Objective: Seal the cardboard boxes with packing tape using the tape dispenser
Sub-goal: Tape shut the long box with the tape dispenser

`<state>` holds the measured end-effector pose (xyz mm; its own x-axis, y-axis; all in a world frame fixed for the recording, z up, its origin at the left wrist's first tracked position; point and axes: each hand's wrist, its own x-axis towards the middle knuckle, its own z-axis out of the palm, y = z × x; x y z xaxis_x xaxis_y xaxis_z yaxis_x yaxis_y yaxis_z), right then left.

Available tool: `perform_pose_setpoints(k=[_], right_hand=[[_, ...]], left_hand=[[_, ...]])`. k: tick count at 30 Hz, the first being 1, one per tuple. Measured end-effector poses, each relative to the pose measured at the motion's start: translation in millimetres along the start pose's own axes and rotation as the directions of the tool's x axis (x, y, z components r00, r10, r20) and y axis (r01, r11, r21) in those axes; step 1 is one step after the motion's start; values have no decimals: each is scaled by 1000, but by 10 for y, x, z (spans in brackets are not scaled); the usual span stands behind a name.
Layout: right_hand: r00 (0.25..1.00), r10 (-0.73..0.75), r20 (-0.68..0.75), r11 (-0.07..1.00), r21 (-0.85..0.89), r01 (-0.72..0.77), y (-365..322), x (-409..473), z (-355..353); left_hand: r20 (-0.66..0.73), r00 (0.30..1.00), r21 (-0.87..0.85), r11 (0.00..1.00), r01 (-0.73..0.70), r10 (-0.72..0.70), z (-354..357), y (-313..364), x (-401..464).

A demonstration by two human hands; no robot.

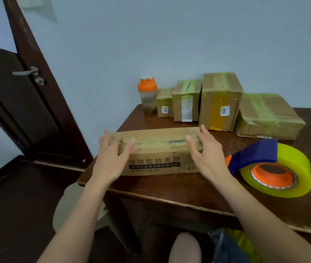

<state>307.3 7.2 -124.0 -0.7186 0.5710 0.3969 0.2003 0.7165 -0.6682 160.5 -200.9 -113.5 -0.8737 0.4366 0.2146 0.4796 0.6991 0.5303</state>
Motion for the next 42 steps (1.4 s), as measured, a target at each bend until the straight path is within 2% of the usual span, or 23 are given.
perform_pose_setpoints(k=[2, 4, 7, 12, 16, 19, 21, 22, 24, 26, 29, 32, 36, 39, 42], right_hand=[[988, 154, -23, 980, 130, -150, 37, 86, -32], [955, 290, 69, 913, 280, -297, 39, 182, -28], [908, 368, 199, 796, 438, -418, 24, 241, 49], [857, 406, 318, 716, 472, -514, 122, 353, 127], [774, 445, 450, 587, 506, -632, 310, 405, 208], [767, 425, 480, 544, 542, -641, 353, 397, 229], [766, 452, 458, 520, 562, -643, 162, 336, 166], [766, 474, 434, 508, 575, -641, 99, 315, 152], [775, 511, 372, 546, 556, -627, 3, 270, 128], [802, 520, 293, 650, 474, -594, -55, 206, 69], [863, 486, 138, 790, 351, -502, -30, 140, -66], [894, 419, 161, 886, 144, -441, -61, 78, -171], [936, 296, 190, 955, -84, -285, -111, 50, -260], [932, 297, 209, 954, -116, -278, -85, 76, -320], [948, 257, 188, 964, -121, -238, -71, 60, -325]], left_hand=[[-82, 990, -204, 975, 92, -111, -2, 19, 30], [-153, 959, -371, 913, 168, -238, 43, -10, 105], [-164, 924, -439, 864, 246, -346, 87, -58, 180], [-66, 933, -549, 794, 263, -354, 108, -192, 298], [156, 906, -618, 677, 400, -393, 84, -259, 329], [177, 913, -570, 717, 400, -368, 65, -210, 321], [61, 930, -449, 822, 351, -363, 38, -116, 329], [-55, 931, -314, 891, 328, -362, 24, -63, 331], [-265, 906, -54, 943, 328, -331, 26, 57, 278], [-295, 902, -53, 948, 314, -315, 124, 198, 134], [-134, 968, -235, 956, 178, -213, 340, 382, -76], [102, 987, -516, 841, 160, -125, 497, 492, -158], [295, 955, -610, 766, 200, -15, 669, 576, -211], [341, 940, -638, 733, 238, -8, 672, 609, -188], [366, 930, -618, 751, 230, 17, 614, 658, -159]])
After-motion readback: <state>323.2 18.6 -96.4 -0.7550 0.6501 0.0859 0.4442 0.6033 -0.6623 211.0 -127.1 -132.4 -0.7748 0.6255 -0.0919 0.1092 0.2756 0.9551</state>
